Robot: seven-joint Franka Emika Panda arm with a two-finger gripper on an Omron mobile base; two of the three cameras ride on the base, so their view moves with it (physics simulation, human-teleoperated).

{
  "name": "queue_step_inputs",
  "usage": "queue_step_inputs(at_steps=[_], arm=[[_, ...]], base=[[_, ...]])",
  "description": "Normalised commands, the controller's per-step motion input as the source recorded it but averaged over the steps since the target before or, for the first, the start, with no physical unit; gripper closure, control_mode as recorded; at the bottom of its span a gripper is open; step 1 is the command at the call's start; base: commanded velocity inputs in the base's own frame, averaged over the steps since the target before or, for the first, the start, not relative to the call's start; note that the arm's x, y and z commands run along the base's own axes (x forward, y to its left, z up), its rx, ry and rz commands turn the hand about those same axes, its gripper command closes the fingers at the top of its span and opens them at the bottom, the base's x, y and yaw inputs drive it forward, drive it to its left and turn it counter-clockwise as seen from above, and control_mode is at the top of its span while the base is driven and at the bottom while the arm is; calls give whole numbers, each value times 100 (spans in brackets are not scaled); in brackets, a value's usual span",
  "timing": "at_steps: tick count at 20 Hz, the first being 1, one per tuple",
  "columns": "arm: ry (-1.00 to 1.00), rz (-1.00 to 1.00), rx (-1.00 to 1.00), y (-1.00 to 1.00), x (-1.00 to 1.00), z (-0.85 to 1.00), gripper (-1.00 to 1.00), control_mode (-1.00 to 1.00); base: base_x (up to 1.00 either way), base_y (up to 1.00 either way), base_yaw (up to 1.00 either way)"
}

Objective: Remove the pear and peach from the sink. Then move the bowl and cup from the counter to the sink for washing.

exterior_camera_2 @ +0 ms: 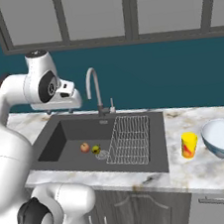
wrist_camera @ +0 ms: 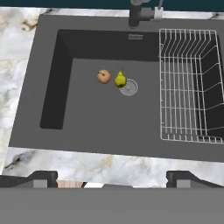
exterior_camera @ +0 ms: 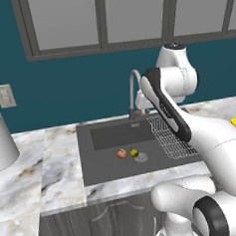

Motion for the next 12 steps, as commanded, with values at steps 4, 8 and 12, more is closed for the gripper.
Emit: queue_step_inputs(at_steps=[4,8,12], arm=[[0,0,0,19,-6,0,-100,-100],[0,0,0,23,-4,-2,-100,-100],[0,0,0,27,-1,-5,-100,-100]], base=[[0,0,0],[0,0,0],[0,0,0]])
